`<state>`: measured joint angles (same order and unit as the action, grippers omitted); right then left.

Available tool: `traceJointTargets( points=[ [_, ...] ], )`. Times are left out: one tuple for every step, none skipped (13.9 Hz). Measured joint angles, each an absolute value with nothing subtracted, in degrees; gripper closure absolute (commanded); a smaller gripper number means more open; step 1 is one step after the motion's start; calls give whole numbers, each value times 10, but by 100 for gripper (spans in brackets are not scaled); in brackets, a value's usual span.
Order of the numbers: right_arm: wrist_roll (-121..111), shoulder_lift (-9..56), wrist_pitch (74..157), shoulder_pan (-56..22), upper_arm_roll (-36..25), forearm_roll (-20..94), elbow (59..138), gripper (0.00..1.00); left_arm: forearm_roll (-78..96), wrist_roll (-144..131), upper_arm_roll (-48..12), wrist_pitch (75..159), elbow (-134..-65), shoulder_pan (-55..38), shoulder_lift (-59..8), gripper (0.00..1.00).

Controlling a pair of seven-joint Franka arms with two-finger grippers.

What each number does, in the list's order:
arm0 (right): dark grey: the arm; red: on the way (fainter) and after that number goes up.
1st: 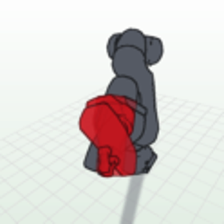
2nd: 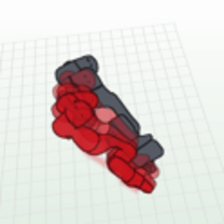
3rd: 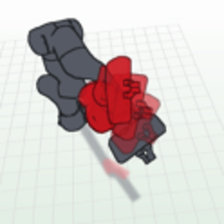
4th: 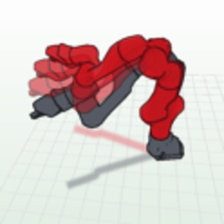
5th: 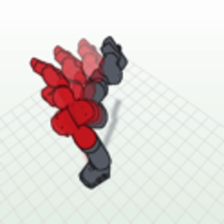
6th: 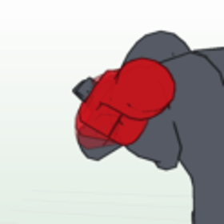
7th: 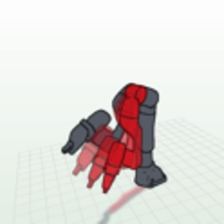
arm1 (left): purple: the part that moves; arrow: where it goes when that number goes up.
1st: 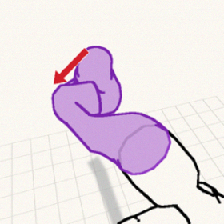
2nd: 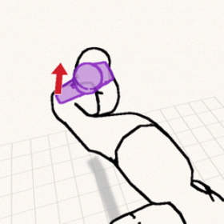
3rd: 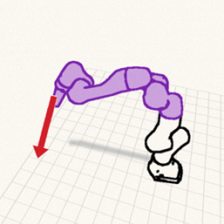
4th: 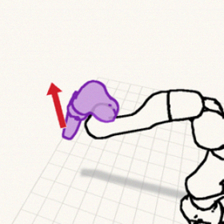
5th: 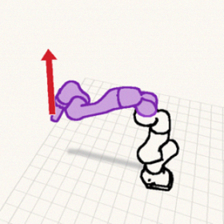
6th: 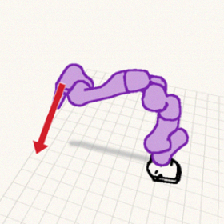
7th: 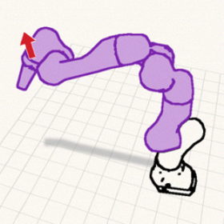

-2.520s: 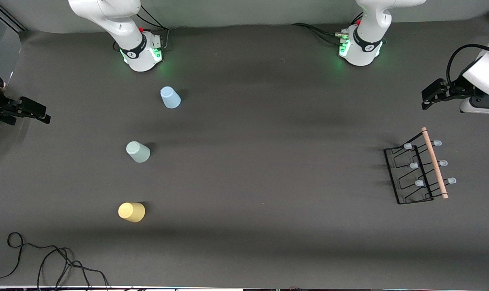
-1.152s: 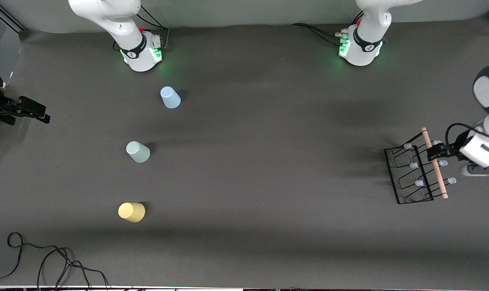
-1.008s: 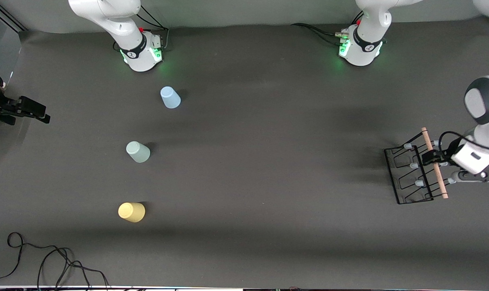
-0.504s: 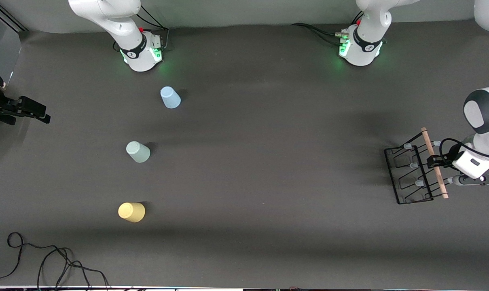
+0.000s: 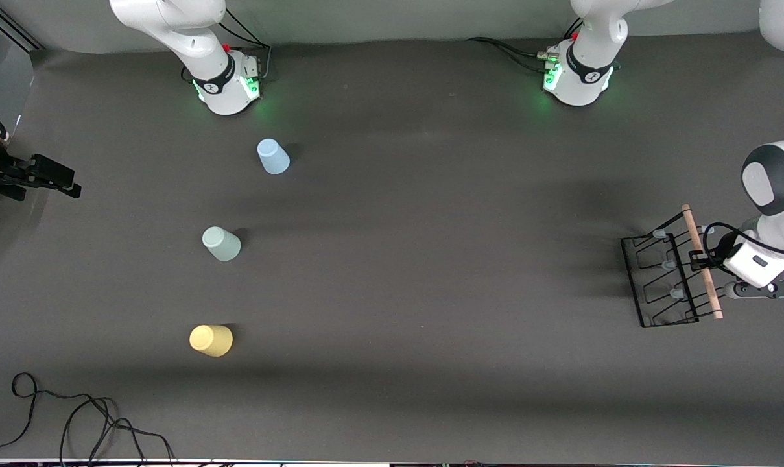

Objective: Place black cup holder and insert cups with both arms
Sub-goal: 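Carry the rack to the table middle while the right gripper reaches out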

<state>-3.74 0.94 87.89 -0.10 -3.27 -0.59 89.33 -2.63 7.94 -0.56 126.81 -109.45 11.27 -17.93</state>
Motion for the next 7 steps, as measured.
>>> traceJointTargets(
  points=[
    [-37, 10, 879, -1, -33, -6, 893, 0, -26, 79, -7, 1266, -1090, 111, -179, 100],
    [-37, 10, 879, -1, -33, -6, 893, 0, -26, 77, -10, 1260, -1085, 108, -179, 100],
    [-37, 10, 879, -1, -33, -6, 893, 0, -26, 67, -12, 1252, -1078, 100, -177, 100],
    [-37, 10, 878, -1, -33, -6, 893, 0, -26, 50, -14, 1245, -1073, 86, -173, 100],
    [-37, 10, 878, -1, -33, -6, 893, 0, -26, 29, -15, 1240, -1070, 68, -166, 100],
    [-37, 10, 878, -1, -33, -6, 893, 0, -26, 7, -16, 1234, -1068, 46, -157, 100],
    [-37, 10, 878, -1, -33, -6, 893, 0, -26, -15, -18, 1230, -1067, 22, -148, 100]
  ],
)
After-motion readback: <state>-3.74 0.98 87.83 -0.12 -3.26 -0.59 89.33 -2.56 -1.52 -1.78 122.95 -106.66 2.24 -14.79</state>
